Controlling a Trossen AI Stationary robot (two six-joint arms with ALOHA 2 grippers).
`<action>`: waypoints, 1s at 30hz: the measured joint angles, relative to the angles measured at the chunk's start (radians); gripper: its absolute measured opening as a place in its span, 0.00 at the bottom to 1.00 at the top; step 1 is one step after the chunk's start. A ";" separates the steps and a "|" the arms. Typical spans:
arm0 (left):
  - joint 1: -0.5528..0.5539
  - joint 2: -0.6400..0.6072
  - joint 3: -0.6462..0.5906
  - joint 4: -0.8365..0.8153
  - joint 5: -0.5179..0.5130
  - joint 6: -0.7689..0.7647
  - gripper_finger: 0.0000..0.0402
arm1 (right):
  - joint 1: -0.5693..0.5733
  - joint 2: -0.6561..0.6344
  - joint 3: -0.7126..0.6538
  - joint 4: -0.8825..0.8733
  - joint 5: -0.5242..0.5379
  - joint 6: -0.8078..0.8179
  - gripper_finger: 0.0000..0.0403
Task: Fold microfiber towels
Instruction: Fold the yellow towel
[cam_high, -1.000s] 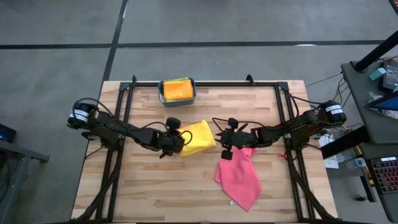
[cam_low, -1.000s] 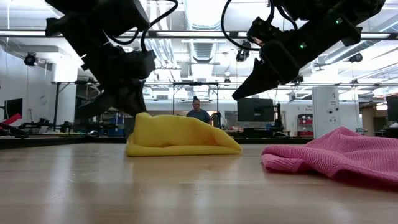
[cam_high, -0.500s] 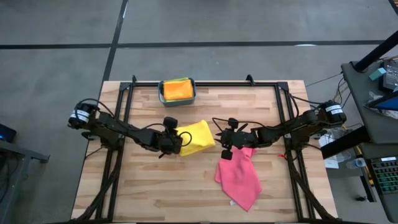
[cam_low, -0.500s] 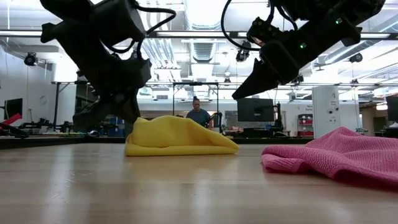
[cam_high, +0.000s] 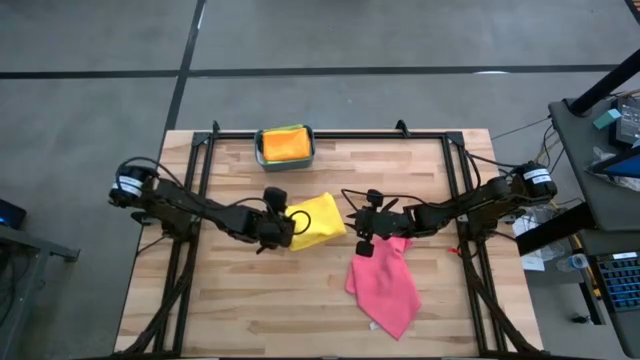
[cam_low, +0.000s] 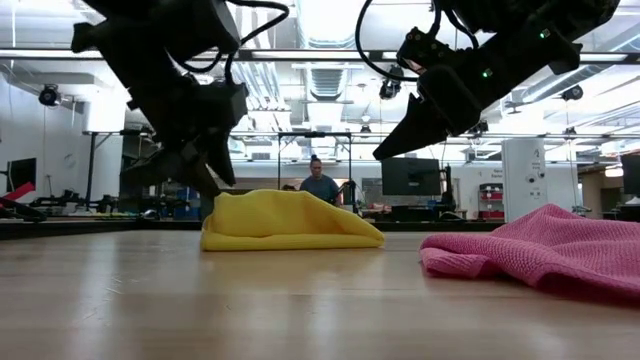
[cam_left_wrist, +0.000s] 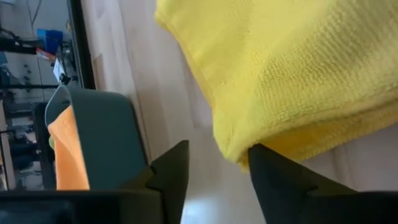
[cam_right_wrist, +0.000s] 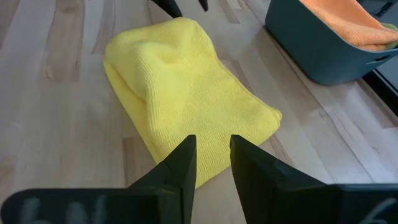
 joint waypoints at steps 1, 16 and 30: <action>-0.001 -0.007 0.006 -0.014 0.000 -0.013 0.39 | 0.000 0.000 0.000 0.000 0.000 0.002 0.23; -0.058 -0.157 0.023 -0.084 0.248 -0.689 0.43 | 0.000 0.000 0.000 0.000 -0.001 -0.001 0.23; -0.249 -0.080 -0.122 0.287 0.281 -0.950 0.43 | 0.000 0.000 0.000 0.016 -0.002 -0.013 0.23</action>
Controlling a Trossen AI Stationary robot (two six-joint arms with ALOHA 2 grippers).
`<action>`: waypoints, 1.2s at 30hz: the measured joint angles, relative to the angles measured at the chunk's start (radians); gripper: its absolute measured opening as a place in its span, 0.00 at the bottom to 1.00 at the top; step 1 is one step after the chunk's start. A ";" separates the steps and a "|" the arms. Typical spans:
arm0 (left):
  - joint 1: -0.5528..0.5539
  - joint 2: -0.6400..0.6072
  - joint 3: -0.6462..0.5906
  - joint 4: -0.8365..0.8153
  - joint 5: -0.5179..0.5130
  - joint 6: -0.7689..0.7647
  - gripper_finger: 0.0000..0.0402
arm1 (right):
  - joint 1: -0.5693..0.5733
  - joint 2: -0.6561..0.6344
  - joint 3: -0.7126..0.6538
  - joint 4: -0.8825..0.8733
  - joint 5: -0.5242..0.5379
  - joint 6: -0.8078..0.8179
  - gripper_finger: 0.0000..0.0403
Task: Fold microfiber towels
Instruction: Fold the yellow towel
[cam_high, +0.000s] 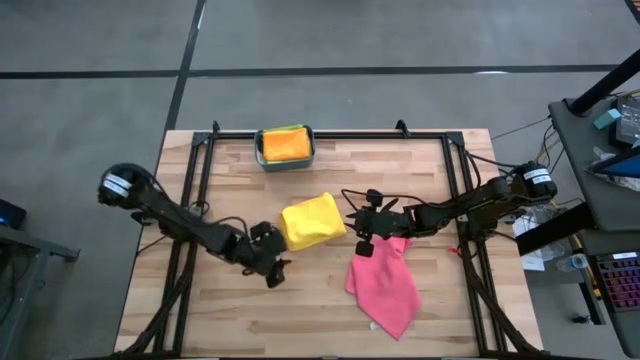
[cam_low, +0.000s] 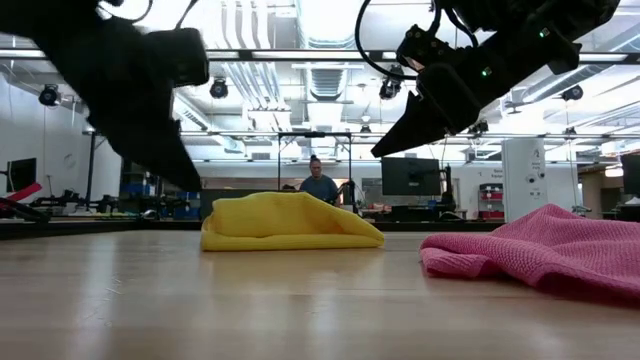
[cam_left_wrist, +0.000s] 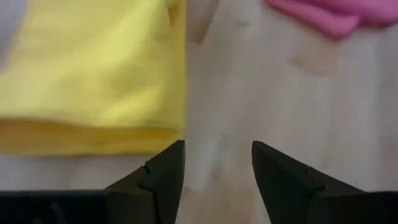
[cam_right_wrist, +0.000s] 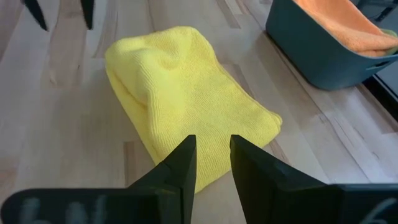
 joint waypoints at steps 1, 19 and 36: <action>-0.006 0.015 -0.003 0.010 -0.037 0.031 0.43 | 0.000 0.000 0.000 0.000 0.000 0.000 0.23; 0.010 0.167 -0.008 0.142 -0.153 0.072 0.43 | 0.000 0.000 0.000 0.000 -0.014 0.004 0.23; 0.021 0.173 -0.024 0.165 -0.241 0.090 0.22 | -0.004 0.242 -0.001 0.233 -0.155 -0.012 0.27</action>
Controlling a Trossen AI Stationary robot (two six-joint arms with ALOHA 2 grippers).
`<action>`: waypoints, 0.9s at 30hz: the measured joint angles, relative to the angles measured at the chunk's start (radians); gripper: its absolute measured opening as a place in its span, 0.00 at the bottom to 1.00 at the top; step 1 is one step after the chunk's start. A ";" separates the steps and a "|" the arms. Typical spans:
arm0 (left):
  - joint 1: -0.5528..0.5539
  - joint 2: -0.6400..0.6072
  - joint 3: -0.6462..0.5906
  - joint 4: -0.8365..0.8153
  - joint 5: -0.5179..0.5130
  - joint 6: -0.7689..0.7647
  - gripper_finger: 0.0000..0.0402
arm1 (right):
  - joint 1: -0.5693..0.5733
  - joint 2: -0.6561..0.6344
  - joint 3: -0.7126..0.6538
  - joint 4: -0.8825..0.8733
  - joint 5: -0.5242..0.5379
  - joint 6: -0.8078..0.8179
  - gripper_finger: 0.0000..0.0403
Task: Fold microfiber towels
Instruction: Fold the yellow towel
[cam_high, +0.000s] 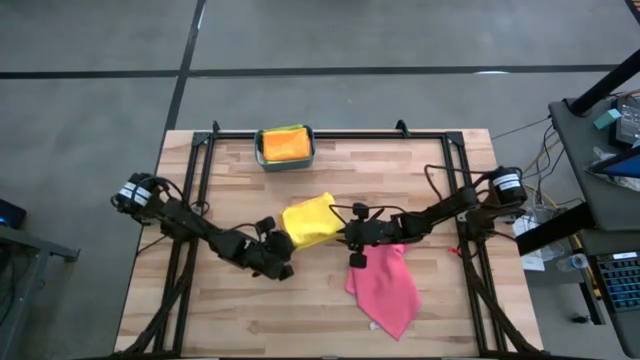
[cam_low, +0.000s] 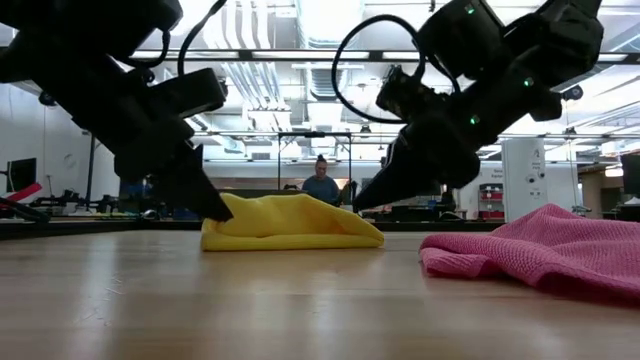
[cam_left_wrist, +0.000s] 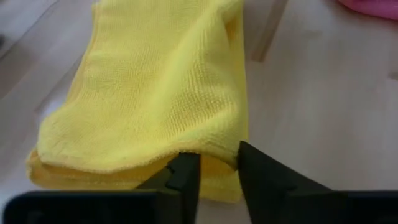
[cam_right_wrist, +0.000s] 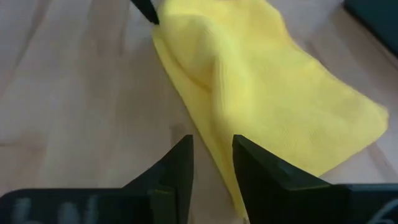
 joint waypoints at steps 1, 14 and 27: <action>0.002 0.000 -0.001 0.000 0.000 0.000 0.18 | -0.003 0.004 0.001 0.004 0.008 -0.001 0.28; 0.008 0.000 -0.021 0.023 -0.009 0.023 0.00 | -0.012 0.015 0.002 -0.017 0.058 -0.050 0.32; 0.008 -0.035 -0.019 -0.038 0.020 0.056 0.00 | -0.013 0.075 0.011 -0.051 0.077 -0.043 0.13</action>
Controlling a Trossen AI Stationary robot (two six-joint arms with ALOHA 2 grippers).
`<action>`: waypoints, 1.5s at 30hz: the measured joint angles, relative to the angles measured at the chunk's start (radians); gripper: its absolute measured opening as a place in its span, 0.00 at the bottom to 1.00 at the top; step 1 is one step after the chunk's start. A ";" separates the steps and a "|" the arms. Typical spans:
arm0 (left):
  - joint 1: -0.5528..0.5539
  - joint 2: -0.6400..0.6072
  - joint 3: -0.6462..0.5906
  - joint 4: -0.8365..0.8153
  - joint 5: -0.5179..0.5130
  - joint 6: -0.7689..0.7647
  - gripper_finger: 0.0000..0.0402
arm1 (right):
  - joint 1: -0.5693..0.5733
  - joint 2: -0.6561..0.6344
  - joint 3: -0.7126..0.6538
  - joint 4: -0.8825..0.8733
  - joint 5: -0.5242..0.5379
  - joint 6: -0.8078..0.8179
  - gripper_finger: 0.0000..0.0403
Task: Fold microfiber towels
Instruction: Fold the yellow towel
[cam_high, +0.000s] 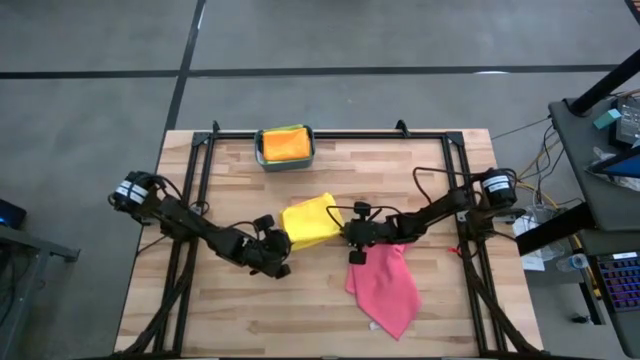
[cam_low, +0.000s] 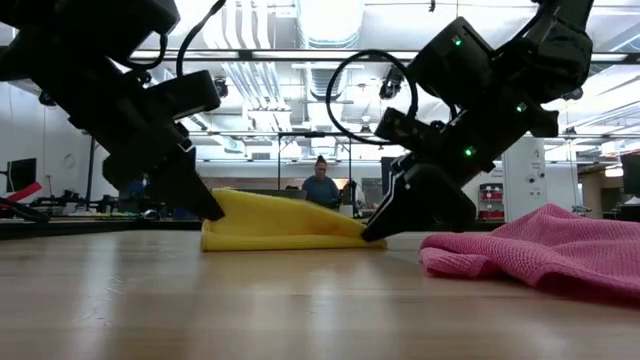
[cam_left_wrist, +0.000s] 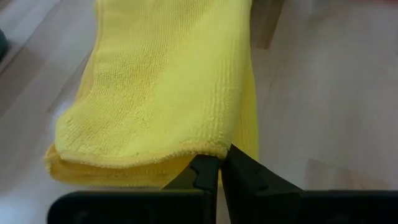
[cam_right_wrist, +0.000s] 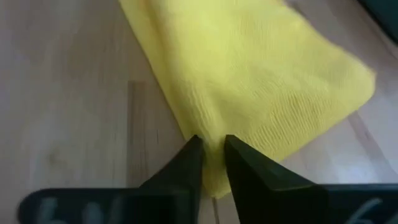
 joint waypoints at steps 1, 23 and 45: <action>0.000 -0.009 0.000 -0.016 0.012 -0.001 0.00 | 0.000 -0.003 0.000 -0.005 0.000 0.003 0.10; -0.001 -0.014 -0.012 -0.056 0.271 0.045 0.02 | 0.003 -0.016 -0.001 -0.048 -0.005 0.020 0.02; 0.032 -0.256 0.020 -0.292 0.173 0.045 0.35 | 0.002 -0.113 -0.001 -0.156 -0.054 0.055 0.36</action>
